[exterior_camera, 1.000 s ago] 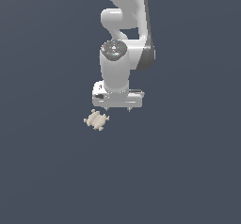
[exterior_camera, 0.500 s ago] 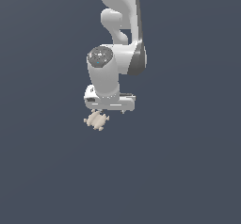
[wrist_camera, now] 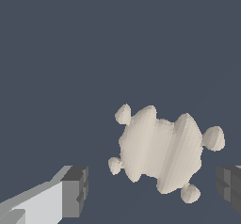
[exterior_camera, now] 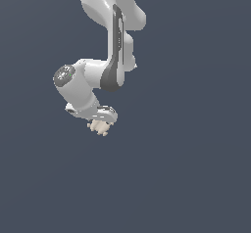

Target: Pick up the object and move it to a goal position.

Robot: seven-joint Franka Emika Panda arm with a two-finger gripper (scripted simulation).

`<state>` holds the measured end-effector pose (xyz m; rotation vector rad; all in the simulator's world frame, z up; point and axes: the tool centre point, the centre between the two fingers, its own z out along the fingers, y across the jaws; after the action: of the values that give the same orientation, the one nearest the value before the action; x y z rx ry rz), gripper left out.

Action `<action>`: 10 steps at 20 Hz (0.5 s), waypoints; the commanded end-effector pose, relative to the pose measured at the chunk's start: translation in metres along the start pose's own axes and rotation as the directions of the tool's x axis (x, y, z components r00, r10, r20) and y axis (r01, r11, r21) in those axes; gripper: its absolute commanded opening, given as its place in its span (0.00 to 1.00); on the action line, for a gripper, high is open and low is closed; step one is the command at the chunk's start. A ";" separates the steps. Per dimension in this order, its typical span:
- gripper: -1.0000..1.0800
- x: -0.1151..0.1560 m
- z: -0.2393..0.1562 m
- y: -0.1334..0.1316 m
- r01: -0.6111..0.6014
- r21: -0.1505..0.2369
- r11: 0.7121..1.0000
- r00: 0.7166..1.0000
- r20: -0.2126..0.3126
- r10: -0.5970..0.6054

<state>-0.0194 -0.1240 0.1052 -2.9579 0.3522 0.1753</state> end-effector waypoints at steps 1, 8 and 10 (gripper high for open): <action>1.00 0.004 0.008 0.024 -0.039 0.034 0.999 0.999 0.010 0.039; 1.00 0.008 0.022 0.068 -0.111 0.096 0.989 0.994 0.027 0.108; 1.00 0.008 0.025 0.075 -0.121 0.106 0.987 0.992 0.029 0.119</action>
<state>-0.0312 -0.1890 0.0719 -2.8385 0.5102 0.1982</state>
